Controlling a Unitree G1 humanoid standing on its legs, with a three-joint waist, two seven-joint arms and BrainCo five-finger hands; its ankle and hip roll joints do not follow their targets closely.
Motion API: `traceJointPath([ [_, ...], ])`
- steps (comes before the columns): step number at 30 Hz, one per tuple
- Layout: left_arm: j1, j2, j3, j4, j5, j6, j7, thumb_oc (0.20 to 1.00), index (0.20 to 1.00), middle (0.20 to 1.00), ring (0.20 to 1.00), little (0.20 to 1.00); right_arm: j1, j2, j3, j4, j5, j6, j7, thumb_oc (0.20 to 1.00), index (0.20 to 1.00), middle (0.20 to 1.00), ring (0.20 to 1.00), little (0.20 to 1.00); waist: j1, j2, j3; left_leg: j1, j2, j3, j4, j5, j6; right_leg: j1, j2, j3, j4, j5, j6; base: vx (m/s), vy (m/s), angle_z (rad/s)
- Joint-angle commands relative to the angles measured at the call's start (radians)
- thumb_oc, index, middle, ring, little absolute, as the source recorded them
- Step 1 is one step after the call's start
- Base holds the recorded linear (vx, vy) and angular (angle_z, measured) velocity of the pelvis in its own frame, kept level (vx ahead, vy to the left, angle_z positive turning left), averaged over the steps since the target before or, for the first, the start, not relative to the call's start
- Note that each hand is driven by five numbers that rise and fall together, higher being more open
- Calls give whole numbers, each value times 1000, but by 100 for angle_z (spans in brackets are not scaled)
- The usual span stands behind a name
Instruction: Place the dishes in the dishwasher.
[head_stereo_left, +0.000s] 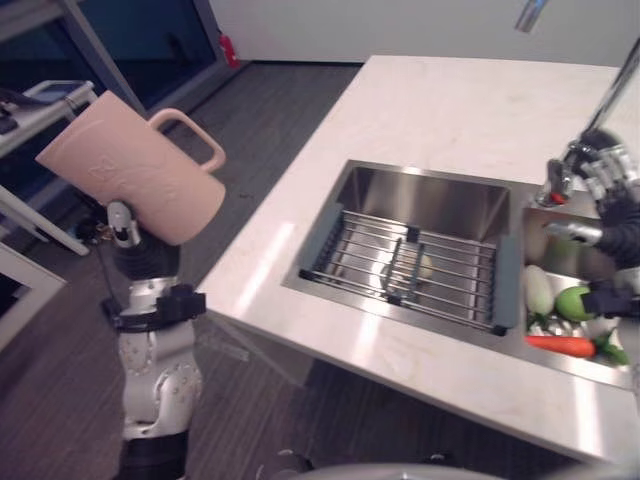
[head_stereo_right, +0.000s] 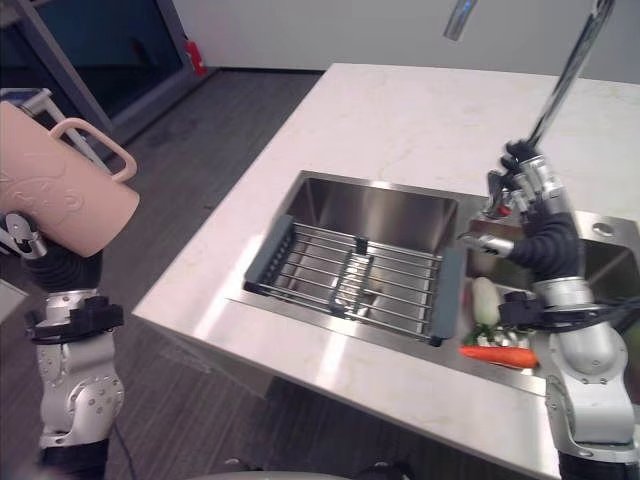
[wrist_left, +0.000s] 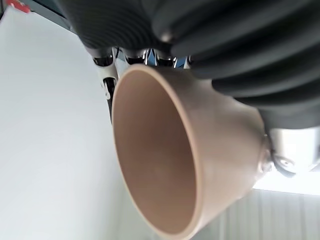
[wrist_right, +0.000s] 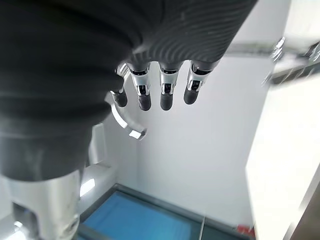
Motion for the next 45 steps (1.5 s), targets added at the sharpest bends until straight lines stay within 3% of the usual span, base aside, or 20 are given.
traceJointPath([
  [1,62,52,-16,-60,-63,-21,-46,200,200,200,200,200,-83,-12,5,55,-5,-39,-45,1000,1000,1000,1000,1000,52,30,-50,321,73,-12,-332,8,-84,34,-14,-81,27,75,147,-253,518,177],
  [2,62,50,-16,-66,-76,-7,-58,200,200,200,200,200,-80,-6,0,57,-12,-41,-54,1000,1000,1000,1000,1000,57,28,-50,327,67,-16,-360,-11,-71,21,-31,-90,33,97,164,-253,605,131],
  [5,64,48,-34,-91,-86,45,-63,200,200,200,200,200,-86,23,12,64,-43,-44,-75,1000,1000,1000,1000,1000,84,20,-47,340,-33,-67,-498,-150,-20,-16,-144,-107,36,216,248,-181,621,125],
  [8,57,48,-53,-108,-69,86,-43,200,200,200,200,200,-79,63,32,60,-107,-46,-80,1000,1000,1000,1000,1000,97,17,-27,332,-101,-115,-558,-177,7,-49,-222,-88,40,292,289,-147,579,84],
  [9,49,47,-65,-112,-61,96,-27,200,200,200,200,200,-74,78,37,54,-111,-35,-70,1000,1000,1000,1000,1000,92,7,-18,313,-133,-144,-572,-160,20,-66,-234,-59,32,303,281,-169,494,83],
  [11,35,54,-81,-107,-53,88,-25,200,200,200,200,200,-57,84,35,50,-120,-38,-60,1000,1000,1000,1000,1000,67,9,-9,290,-151,-211,-571,-151,44,-90,-205,81,65,279,273,-57,425,125],
  [13,36,58,-93,-90,-72,79,-64,200,200,200,200,200,3,55,-16,35,-71,-57,-54,1000,1000,1000,1000,1000,29,14,2,250,-153,-270,-561,-111,67,-68,-83,290,187,135,220,-4,370,160],
  [14,35,59,-95,-86,-73,77,-66,200,200,200,200,200,19,43,-34,30,-48,-63,-46,1000,1000,1000,1000,1000,21,14,2,241,-152,-294,-559,-100,71,-52,-42,338,214,92,208,-39,269,176],
  [15,18,50,-111,-85,-61,86,-59,200,200,200,200,200,28,24,-57,21,-21,-54,-38,1000,1000,1000,1000,1000,4,8,-2,216,-157,-344,-551,-71,82,-28,55,457,262,36,191,-2,206,197],
  [17,6,35,-137,-92,-24,85,-29,200,200,200,200,200,34,21,-66,15,-15,-51,-15,1000,1000,1000,1000,1000,-4,-1,-14,206,-168,-389,-547,-64,87,-1,124,524,258,-8,167,18,137,164],
  [19,24,30,-141,-107,-21,82,-21,200,200,200,200,200,61,35,-60,5,-11,-78,-9,1000,1000,1000,1000,1000,16,-8,-24,196,-175,-408,-555,-58,90,43,134,502,202,-48,147,16,18,135],
  [22,60,42,-129,-120,-28,71,-28,200,200,200,200,200,43,39,-30,-10,4,-61,-36,1000,1000,1000,1000,1000,57,-12,-30,189,-166,-439,-576,-36,81,77,140,462,171,-56,142,-9,-94,70],
  [26,68,57,-127,-108,-45,41,-38,200,200,200,200,200,8,49,29,10,-22,-36,-66,1000,1000,1000,1000,1000,96,-13,-42,159,-136,-389,-577,-13,60,118,129,366,108,-75,131,-28,-41,54],
  [27,62,60,-119,-103,-67,50,-52,200,200,200,200,200,11,44,24,14,-25,-39,-81,1000,1000,1000,1000,1000,91,-14,-48,164,-117,-313,-581,-18,49,132,117,311,77,-82,137,-72,3,54],
  [28,60,60,-115,-103,-69,54,-53,200,200,200,200,200,9,42,22,15,-17,-46,-77,1000,1000,1000,1000,1000,89,-15,-50,165,-112,-298,-583,-19,45,139,114,291,62,-78,138,-88,36,136],
  [33,74,74,-83,-91,-62,12,-20,200,200,200,200,200,-29,63,85,26,-12,-60,-49,1000,1000,1000,1000,1000,98,11,-62,159,-118,-327,-583,-21,41,148,103,285,22,-60,139,-109,107,44],
  [39,73,76,-74,-89,-45,12,-6,200,200,200,200,200,-24,67,104,22,-17,-75,-2,1000,1000,1000,1000,1000,94,22,-75,149,-129,-338,-583,-24,47,144,93,281,17,-56,142,-69,73,-2],
  [40,62,59,-114,-65,9,4,41,200,200,200,200,200,-14,115,147,19,-44,-128,-47,1000,1000,1000,1000,1000,41,15,-37,158,-131,-219,-583,-56,65,96,61,281,3,-26,160,-37,-29,8],
  [43,63,66,-114,-64,10,-3,35,200,200,200,200,200,-20,97,143,18,-30,-90,-47,1000,1000,1000,1000,1000,44,14,-48,165,-129,-225,-583,-57,64,105,72,293,3,-34,155,0,-110,-6],
  [45,77,70,-95,-77,-9,0,-38,200,200,200,200,200,1,87,117,14,-12,-90,-36,1000,1000,1000,1000,1000,47,16,-49,166,-120,-223,-583,-52,60,112,78,289,5,-40,151,-4,-159,-4],
])
